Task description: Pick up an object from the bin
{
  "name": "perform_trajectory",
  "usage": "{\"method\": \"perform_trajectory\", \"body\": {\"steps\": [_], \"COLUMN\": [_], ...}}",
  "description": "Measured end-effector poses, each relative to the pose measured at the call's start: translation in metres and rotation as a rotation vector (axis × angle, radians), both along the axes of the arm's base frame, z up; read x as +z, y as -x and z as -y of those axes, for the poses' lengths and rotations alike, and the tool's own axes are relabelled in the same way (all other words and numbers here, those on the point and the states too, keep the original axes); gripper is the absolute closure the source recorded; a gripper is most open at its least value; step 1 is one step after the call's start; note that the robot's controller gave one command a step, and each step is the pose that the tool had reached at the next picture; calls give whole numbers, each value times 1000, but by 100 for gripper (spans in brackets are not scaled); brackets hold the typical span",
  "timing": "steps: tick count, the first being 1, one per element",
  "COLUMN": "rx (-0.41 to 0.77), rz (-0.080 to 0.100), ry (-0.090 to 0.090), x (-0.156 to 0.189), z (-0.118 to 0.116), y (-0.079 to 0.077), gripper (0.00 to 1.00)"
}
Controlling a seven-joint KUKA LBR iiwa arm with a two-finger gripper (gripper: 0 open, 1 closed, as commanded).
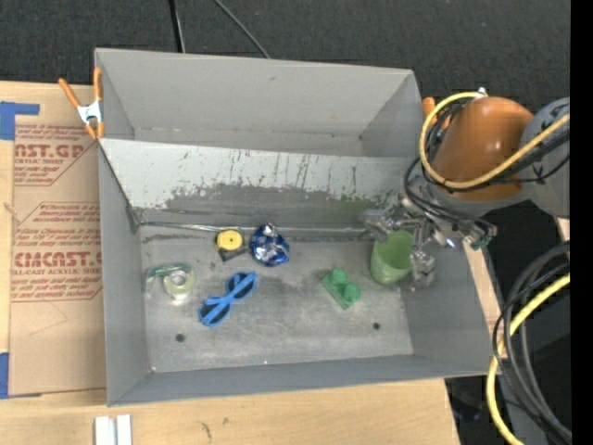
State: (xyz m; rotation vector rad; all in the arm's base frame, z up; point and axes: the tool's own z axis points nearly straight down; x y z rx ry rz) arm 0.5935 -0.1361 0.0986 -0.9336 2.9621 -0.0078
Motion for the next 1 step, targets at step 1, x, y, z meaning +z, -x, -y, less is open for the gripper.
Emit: {"method": "perform_trajectory", "body": {"steps": [1], "rx": [-3], "rz": [-31], "ry": [4], "x": [-10], "z": [5], "y": [8], "gripper": [100]}}
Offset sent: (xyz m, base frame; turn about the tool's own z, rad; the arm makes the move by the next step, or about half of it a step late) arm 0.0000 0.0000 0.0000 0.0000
